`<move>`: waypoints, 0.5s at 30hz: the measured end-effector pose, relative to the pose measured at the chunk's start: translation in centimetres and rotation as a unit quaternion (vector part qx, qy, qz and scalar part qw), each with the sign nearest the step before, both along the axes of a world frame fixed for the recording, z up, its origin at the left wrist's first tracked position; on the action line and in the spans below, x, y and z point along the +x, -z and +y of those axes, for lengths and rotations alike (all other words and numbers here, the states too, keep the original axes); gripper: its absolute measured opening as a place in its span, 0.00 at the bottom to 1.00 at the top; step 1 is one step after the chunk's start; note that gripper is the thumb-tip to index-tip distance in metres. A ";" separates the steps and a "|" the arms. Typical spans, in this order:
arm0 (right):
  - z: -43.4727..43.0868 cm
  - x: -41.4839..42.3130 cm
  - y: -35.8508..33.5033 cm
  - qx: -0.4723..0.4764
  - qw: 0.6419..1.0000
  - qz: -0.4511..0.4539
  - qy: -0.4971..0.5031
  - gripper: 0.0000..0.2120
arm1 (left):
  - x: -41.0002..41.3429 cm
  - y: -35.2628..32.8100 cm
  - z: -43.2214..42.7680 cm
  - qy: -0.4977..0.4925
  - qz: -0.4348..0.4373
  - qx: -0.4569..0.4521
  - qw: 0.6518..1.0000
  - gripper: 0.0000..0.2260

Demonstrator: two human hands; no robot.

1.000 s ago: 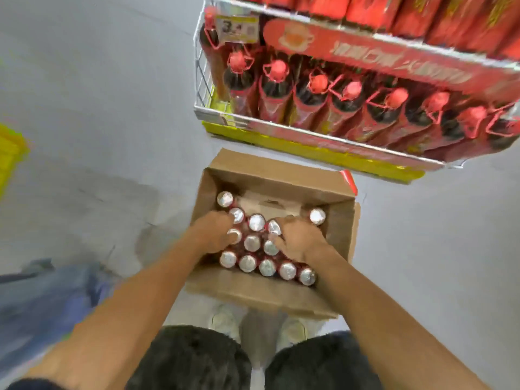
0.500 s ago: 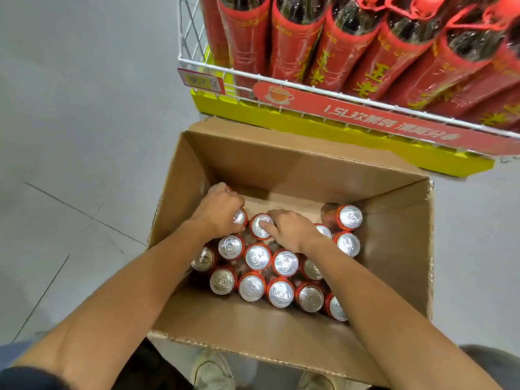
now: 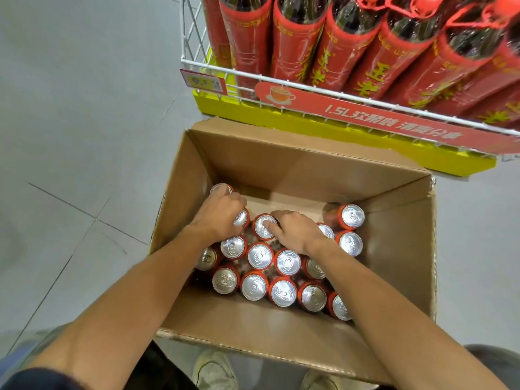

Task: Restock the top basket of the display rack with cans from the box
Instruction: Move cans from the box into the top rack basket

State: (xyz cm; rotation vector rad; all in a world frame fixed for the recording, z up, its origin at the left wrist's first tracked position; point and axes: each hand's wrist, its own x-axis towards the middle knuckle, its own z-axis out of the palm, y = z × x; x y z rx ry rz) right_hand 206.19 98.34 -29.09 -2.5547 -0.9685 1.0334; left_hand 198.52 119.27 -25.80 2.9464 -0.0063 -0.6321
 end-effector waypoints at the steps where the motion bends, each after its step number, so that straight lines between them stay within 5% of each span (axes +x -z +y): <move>1: 0.0 0.0 -0.1 -0.001 1.000 -0.002 -0.002 0.24 | 0.0 0.0 0.0 -0.002 -0.003 -0.003 1.000 0.15; 9: 0.3 -0.3 -0.5 0.002 1.000 -0.024 -0.010 0.32 | 1.1 -0.2 -0.2 -0.001 0.002 -0.020 1.000 0.15; 15: 0.5 0.7 -0.2 0.026 0.998 -0.051 0.005 0.27 | 3.2 -0.4 0.0 -0.014 0.010 -0.041 0.999 0.16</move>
